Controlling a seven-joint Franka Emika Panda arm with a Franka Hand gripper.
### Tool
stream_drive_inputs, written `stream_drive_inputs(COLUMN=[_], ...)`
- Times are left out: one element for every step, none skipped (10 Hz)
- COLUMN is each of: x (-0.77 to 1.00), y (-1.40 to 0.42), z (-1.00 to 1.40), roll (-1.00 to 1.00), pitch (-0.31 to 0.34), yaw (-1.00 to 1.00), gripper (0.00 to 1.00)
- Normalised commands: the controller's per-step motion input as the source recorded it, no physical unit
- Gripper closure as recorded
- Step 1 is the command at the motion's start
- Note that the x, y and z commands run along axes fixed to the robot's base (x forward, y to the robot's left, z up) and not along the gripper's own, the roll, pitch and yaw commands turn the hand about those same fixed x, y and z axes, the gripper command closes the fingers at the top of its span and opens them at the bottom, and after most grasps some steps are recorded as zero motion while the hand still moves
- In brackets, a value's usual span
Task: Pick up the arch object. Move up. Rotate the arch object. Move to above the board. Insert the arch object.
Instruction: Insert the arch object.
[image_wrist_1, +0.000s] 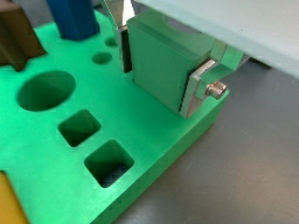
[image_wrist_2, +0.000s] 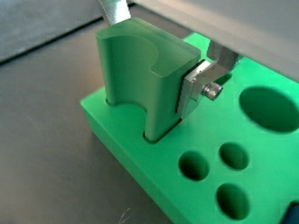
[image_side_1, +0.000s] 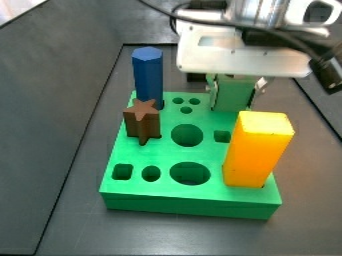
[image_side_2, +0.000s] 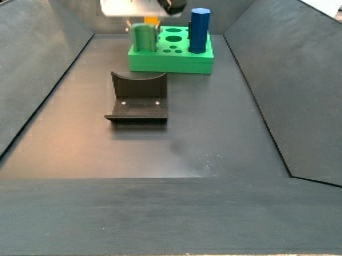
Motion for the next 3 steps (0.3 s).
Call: stream_drive_inputs(x=[0.00,0.05,0.00], y=[0.00,0.28,0.00], z=[-0.57,-0.51,0.00], roll=[-0.05,-0.25,0.00], pitch=[-0.204,-0.199,0.000], yaw=[-0.02,-0.09,0.00], gripper=[1.00,1.00,1.00])
